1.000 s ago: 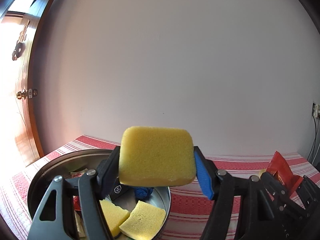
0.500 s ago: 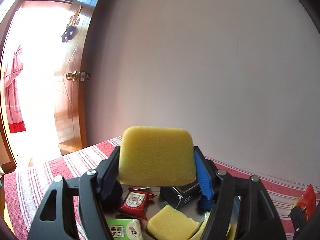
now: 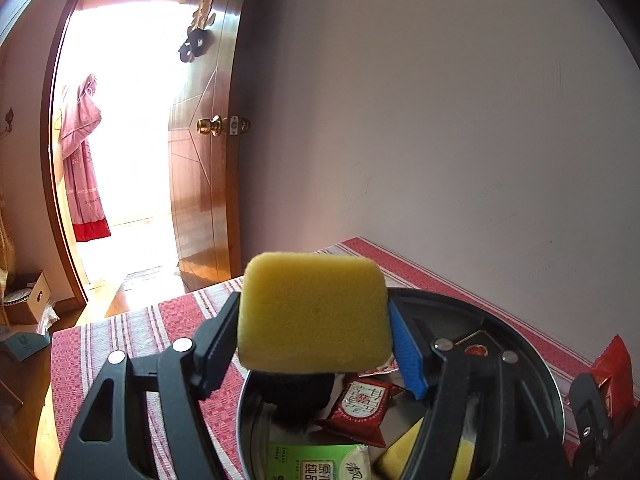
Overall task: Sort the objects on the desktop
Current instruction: 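Carry the yellow sponge and red packet over the tin with both tools, then open both tools to drop the sponge and red packet into the tin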
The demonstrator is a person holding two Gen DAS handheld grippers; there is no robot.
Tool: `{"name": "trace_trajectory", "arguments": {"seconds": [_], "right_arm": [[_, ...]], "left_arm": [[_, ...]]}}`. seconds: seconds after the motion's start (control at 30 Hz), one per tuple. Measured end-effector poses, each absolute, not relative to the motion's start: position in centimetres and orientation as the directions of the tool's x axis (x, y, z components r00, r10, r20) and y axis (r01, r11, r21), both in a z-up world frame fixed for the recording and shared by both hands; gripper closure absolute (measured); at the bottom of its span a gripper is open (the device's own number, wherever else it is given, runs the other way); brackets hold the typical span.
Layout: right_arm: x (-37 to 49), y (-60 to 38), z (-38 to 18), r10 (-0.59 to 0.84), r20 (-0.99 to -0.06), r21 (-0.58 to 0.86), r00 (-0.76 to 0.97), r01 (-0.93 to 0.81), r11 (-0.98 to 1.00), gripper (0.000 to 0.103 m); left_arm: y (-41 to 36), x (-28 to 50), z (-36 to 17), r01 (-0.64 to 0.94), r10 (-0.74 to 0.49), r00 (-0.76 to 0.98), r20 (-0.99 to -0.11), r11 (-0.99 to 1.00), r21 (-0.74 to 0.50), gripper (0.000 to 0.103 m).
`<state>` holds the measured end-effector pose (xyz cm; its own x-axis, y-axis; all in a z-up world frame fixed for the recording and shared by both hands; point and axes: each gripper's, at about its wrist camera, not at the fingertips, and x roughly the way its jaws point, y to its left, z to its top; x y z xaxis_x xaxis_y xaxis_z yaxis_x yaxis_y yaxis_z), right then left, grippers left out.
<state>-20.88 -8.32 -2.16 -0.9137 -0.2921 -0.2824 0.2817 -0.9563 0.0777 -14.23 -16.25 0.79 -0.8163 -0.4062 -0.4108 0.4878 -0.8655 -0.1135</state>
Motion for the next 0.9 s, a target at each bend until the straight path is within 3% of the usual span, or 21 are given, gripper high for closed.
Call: {"name": "trace_trajectory", "arguments": {"seconds": [0.27, 0.63, 0.67, 0.73, 0.8, 0.83, 0.9], "right_arm": [[-23.1, -11.1, -4.7, -0.292, -0.359, 0.029, -0.886, 0.302, -0.953, 0.064], [-22.2, -11.6, -4.5, -0.266, -0.351, -0.043, -0.898, 0.299, -0.953, 0.063], [-22.2, -11.5, -4.5, -0.262, -0.347, -0.045, -0.900, 0.295, -0.954, 0.061], [-21.8, -11.3, -4.4, -0.256, -0.326, -0.047, -0.910, 0.286, -0.957, 0.041], [-21.0, -10.9, -4.2, -0.247, -0.291, -0.048, -0.924, 0.272, -0.961, 0.010], [-20.6, -10.7, -4.1, -0.238, -0.270, -0.048, -0.933, 0.260, -0.965, 0.006], [-20.3, -10.2, -4.1, -0.220, -0.262, -0.041, -0.940, 0.238, -0.970, 0.001]], "left_arm": [[-16.2, -15.3, 0.6, 0.505, -0.425, -0.788, -0.445, -0.860, -0.072, 0.034], [-16.3, -15.8, 0.5, 0.513, -0.441, -0.773, -0.457, -0.857, -0.041, 0.032], [-16.3, -15.7, 0.5, 0.513, -0.441, -0.773, -0.455, -0.857, -0.041, 0.032], [-15.9, -15.7, 0.4, 0.514, -0.445, -0.772, -0.455, -0.857, -0.033, 0.023], [-15.7, -15.6, 0.6, 0.520, -0.456, -0.772, -0.443, -0.854, -0.028, 0.008], [-15.6, -15.4, 0.8, 0.522, -0.460, -0.777, -0.430, -0.852, -0.031, 0.001], [-15.5, -15.3, 0.8, 0.526, -0.468, -0.778, -0.420, -0.850, -0.026, 0.001]]}}
